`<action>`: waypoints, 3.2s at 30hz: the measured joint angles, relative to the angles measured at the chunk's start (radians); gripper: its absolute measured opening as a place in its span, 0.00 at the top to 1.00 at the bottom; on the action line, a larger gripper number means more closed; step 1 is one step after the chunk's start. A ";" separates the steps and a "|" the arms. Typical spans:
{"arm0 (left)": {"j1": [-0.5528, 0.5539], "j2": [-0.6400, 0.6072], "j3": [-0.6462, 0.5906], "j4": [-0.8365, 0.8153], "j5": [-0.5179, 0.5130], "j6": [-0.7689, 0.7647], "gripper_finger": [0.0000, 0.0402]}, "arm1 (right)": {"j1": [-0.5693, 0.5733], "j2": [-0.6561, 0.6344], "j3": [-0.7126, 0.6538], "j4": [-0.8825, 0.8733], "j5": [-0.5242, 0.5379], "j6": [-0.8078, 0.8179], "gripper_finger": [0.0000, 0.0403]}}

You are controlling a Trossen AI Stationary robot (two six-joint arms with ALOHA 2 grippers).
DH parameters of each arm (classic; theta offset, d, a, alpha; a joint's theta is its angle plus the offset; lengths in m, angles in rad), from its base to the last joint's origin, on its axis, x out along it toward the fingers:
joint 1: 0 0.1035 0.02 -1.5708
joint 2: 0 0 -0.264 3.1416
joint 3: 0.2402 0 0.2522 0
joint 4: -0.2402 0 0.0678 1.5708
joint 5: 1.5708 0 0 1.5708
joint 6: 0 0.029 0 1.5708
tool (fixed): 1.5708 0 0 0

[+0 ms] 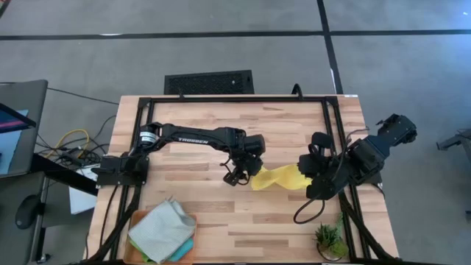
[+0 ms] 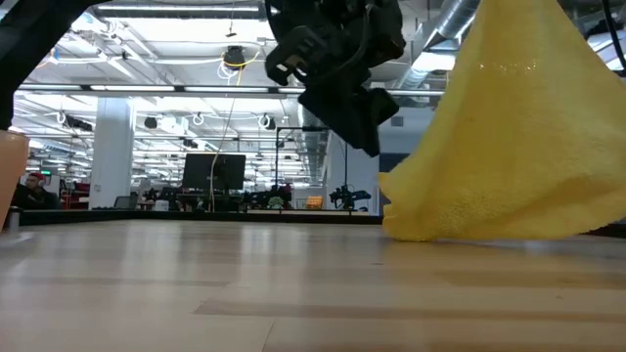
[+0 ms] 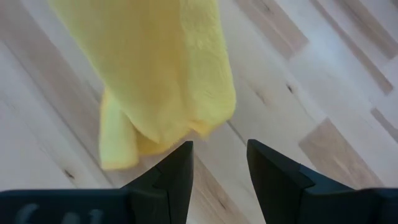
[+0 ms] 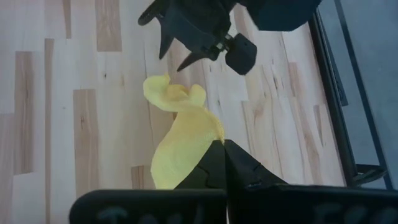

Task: Fold microfiber towels
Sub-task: Fold the yellow microfiber towel

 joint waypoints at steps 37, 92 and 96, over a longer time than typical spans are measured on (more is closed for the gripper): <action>0.029 0.078 0.009 0.141 0.181 -0.084 0.65 | 0.000 0.000 0.000 0.000 -0.003 0.001 0.99; 0.036 0.043 -0.030 0.080 0.060 -0.137 0.99 | -0.020 0.000 -0.021 0.001 0.027 0.000 0.99; 0.061 -0.017 -0.029 0.044 -0.001 -0.160 1.00 | -0.067 0.000 -0.045 -0.001 0.076 0.000 0.99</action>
